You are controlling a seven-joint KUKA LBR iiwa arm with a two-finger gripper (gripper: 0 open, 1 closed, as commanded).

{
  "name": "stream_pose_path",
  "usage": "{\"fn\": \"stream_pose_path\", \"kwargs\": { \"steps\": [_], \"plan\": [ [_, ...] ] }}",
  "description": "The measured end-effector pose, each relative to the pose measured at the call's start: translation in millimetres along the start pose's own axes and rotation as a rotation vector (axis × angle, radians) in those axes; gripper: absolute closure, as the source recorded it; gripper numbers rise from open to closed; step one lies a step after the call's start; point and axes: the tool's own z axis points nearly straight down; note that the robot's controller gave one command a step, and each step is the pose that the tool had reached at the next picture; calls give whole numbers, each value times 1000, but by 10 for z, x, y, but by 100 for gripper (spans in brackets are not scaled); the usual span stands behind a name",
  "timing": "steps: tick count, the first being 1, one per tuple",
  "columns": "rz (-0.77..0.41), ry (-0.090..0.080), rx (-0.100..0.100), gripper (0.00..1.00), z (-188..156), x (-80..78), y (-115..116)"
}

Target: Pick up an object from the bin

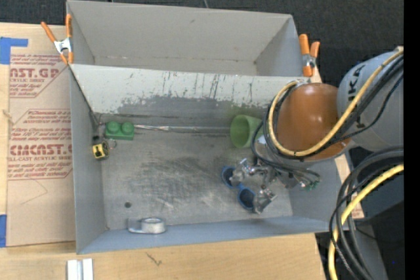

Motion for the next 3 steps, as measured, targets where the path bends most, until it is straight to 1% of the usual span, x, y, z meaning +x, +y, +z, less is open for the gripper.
{"fn": "stream_pose_path", "kwargs": {
  "steps": [1, 2, 3],
  "plan": [
    [-17, -2, 5, 100, -1781, 197, -142],
    [-77, 8, -7, 100, -640, 156, -277],
    [-64, 1, 1, 100, -1104, 189, -202]
  ]
}}
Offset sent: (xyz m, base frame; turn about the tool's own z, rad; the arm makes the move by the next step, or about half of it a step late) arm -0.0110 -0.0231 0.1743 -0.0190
